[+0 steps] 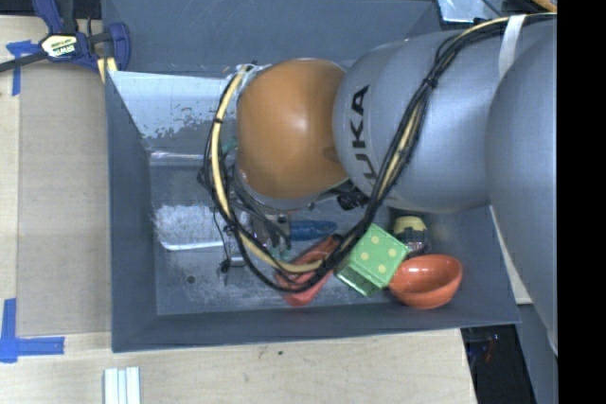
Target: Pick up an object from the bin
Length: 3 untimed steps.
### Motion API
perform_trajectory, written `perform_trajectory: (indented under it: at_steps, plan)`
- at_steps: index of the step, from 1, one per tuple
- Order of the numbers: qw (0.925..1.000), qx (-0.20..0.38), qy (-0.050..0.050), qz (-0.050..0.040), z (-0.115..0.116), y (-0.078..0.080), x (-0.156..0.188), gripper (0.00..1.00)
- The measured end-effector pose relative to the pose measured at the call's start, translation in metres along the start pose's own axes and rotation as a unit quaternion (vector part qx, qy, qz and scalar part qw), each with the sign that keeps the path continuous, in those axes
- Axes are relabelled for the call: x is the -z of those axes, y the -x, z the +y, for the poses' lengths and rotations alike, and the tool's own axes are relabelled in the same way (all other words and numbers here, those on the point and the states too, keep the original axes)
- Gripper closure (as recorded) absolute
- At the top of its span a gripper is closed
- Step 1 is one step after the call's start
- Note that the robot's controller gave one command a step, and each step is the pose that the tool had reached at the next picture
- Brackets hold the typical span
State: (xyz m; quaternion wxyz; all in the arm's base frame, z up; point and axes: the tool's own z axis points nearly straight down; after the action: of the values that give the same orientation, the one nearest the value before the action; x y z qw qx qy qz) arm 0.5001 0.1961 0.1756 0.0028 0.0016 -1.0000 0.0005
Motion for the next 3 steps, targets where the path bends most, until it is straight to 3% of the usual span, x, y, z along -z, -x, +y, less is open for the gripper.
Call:
perform_trajectory:
  at_steps: [1,2,3]
  plan:
    - [1.0,-0.002,0.001,-0.0039,-0.001,0.002,0.004,0.0]
    - [0.9991,-0.042,0.001,-0.0034,0.016,0.081,-0.106,0.0]
    - [0.994,-0.109,0.003,-0.0081,0.014,0.064,-0.104,0.0]
